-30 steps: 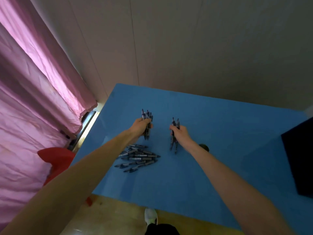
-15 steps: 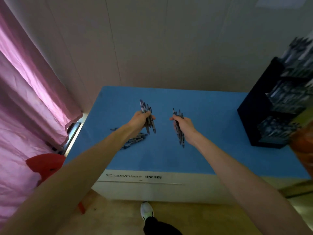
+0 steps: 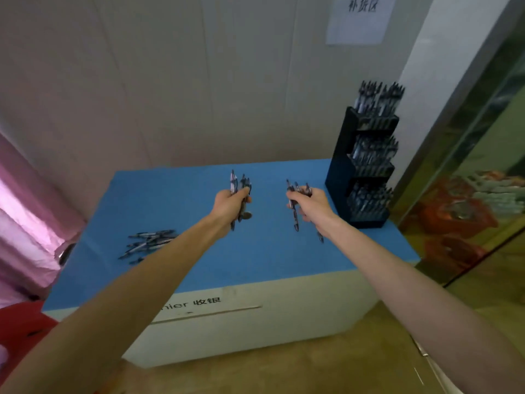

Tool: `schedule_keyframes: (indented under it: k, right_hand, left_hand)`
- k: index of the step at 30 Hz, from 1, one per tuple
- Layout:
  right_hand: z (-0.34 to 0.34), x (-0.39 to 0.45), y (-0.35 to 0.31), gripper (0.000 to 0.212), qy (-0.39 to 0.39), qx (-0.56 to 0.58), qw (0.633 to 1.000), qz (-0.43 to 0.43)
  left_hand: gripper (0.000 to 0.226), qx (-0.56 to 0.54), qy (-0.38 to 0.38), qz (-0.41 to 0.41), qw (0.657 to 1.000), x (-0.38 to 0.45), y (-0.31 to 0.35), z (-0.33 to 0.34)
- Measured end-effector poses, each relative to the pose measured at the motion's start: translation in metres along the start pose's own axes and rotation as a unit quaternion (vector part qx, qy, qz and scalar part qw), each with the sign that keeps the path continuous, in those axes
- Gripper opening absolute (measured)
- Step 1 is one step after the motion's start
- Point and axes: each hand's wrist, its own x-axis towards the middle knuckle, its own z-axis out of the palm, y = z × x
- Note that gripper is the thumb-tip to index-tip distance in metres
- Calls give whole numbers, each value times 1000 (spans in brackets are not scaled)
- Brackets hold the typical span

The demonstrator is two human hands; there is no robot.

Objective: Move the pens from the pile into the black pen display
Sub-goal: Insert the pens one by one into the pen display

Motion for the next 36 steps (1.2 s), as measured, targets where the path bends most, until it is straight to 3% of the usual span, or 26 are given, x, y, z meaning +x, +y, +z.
schedule_keyframes:
  k: [5, 9, 13, 19, 24, 32, 36]
  right_hand:
    - [-85, 16, 14, 15, 46, 35, 998, -10]
    - [-166, 36, 28, 22, 79, 39, 996, -10]
    - [-246, 53, 42, 16, 97, 58, 993, -30]
    - [-328, 76, 54, 20, 119, 76, 989, -47]
    - [-361, 111, 51, 10, 122, 65, 985, -99]
    - [-350, 171, 47, 28, 114, -15, 970, -213]
    - [-337, 193, 47, 29, 88, -39, 969, -229]
  left_hand:
    - [23, 22, -18, 27, 999, 1, 17, 74]
    - [15, 30, 11, 43, 999, 4, 31, 144]
    - [19, 64, 53, 64, 994, 8, 44, 212]
    - [15, 87, 37, 106, 990, 11, 61, 285]
    - [24, 131, 35, 166, 977, 22, 83, 325]
    - [18, 130, 40, 205, 969, 69, 86, 350]
    - [17, 127, 62, 192, 971, 96, 75, 352]
